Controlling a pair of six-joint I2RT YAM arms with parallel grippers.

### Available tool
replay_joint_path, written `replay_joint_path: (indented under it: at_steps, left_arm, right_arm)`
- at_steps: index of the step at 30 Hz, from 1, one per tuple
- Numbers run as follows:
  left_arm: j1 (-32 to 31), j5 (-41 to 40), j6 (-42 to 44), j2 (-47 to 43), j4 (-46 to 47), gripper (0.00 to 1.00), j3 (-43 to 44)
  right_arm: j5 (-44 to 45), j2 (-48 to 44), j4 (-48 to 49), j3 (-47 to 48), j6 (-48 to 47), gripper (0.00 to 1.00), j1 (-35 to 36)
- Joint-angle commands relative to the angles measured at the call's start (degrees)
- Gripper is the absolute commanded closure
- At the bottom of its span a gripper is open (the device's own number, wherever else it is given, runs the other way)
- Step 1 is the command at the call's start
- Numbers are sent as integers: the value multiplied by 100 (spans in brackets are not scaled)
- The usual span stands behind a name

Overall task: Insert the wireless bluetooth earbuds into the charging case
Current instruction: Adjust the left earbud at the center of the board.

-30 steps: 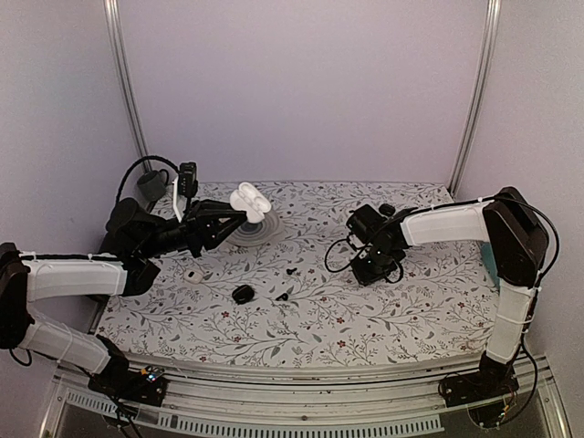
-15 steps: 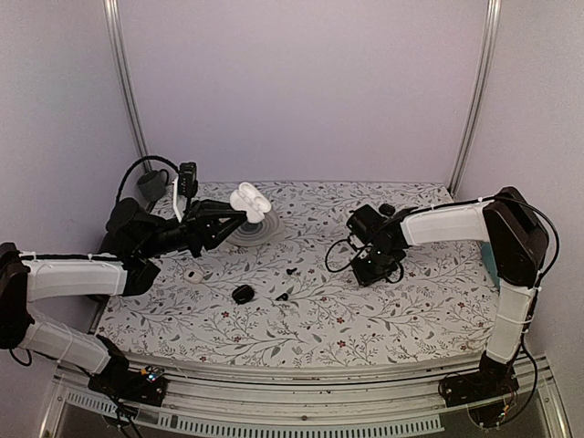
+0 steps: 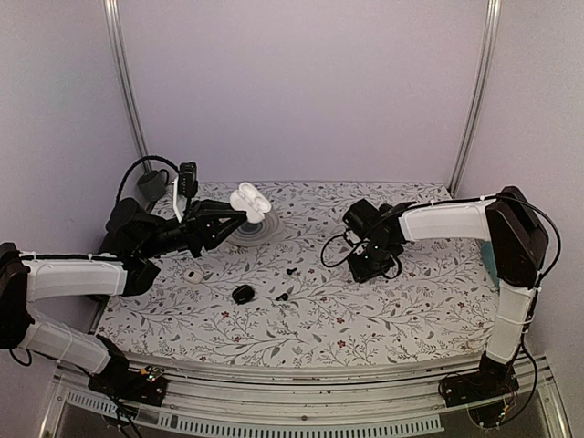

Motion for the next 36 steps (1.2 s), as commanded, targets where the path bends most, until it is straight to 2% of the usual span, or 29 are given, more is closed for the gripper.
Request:
replay_joint_path:
  at_steps: [1,36]
  left_arm:
    - [71,25,2,-81,102,100,-28]
    - [78,5,23,-90,108,100,-71]
  right_arm:
    - [-202,-74,-104,93,159,66,51]
    - [-255,189,12,-56,215,67,89]
